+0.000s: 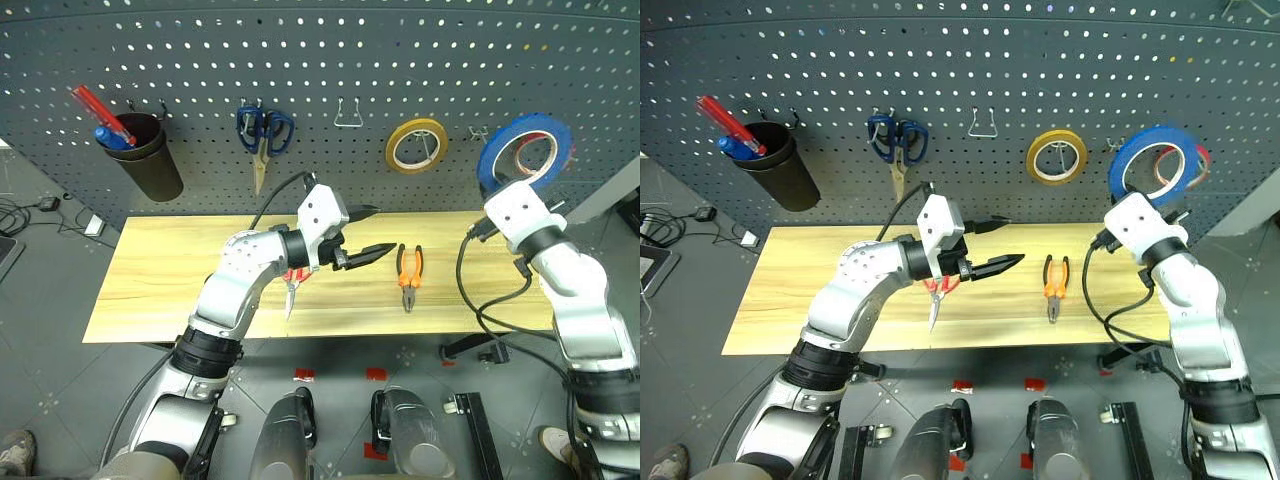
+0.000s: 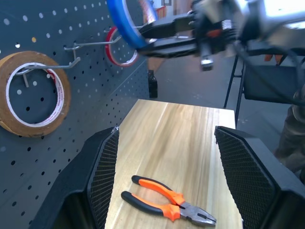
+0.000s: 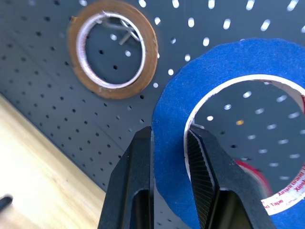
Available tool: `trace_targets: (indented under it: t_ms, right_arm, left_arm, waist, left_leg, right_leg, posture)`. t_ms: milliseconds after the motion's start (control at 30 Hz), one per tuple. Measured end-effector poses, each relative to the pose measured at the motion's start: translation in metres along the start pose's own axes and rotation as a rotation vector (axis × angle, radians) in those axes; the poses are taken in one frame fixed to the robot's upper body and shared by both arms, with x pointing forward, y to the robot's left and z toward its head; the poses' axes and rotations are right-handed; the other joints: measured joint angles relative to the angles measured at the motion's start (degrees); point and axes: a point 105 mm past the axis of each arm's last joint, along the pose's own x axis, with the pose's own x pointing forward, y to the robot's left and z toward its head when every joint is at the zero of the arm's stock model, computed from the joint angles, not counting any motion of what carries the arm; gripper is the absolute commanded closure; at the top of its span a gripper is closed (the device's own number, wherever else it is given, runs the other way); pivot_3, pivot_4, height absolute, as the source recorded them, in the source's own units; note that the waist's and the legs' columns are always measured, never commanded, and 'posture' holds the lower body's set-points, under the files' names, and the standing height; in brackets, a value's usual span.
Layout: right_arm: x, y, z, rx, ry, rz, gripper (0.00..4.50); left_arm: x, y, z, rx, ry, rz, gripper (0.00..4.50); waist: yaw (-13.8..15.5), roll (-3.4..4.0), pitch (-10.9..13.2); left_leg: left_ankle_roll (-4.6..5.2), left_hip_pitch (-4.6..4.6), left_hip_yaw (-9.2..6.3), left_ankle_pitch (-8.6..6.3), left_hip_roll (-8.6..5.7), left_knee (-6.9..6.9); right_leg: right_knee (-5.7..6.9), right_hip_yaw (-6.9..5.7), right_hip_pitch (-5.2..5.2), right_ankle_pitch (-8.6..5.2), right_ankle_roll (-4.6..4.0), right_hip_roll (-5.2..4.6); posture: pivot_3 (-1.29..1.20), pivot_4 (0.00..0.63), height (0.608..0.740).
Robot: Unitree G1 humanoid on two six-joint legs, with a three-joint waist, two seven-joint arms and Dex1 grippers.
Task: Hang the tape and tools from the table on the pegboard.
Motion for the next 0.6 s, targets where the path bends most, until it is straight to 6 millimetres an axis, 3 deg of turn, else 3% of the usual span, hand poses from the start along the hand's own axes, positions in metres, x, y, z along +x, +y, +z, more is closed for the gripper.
trace_targets:
  t_ms: [67,267,433,600]
  right_arm:
    - [0.008,0.005,-0.008,0.023,0.016,0.031,3.82]
    - [0.018,0.012,-0.016,0.076,0.024,0.077,1.89]
    - [0.002,0.032,-0.025,0.164,0.088,0.125,0.10]
    - [-0.019,0.070,-0.033,0.379,0.257,0.202,0.04]
  left_arm:
    - [0.000,0.001,-0.001,0.003,0.000,0.003,1.12]
    - [-0.003,0.001,-0.006,0.003,0.019,0.010,1.12]
    - [-0.023,0.001,-0.028,0.030,0.115,0.022,1.12]
    - [-0.054,-0.006,-0.056,0.091,0.263,-0.012,1.12]
  waist:
    - [0.0,-0.01,0.0]
    - [0.0,-0.01,0.0]
    - [0.0,-0.01,0.0]
    - [-0.4,-0.01,0.0]
  left_leg:
    - [0.00,0.00,0.26,0.00,0.00,-0.04]
    - [0.04,0.00,0.53,-0.03,0.02,-0.09]
    - [0.03,0.08,0.54,-0.03,0.08,-0.05]
    - [0.04,0.14,0.60,-0.04,0.10,0.00]
  right_leg:
    - [0.10,0.19,-0.17,-0.02,0.01,0.00]
    - [0.08,0.39,-0.26,-0.04,0.05,-0.03]
    - [0.25,0.45,-0.28,-0.05,0.04,-0.04]
    - [0.45,0.56,-0.34,-0.05,0.03,-0.12]
  posture:
    - [-0.29,0.264,0.740]
    - [-0.28,0.267,0.740]
    - [-0.29,0.282,0.740]
    - [-0.28,0.290,0.740]
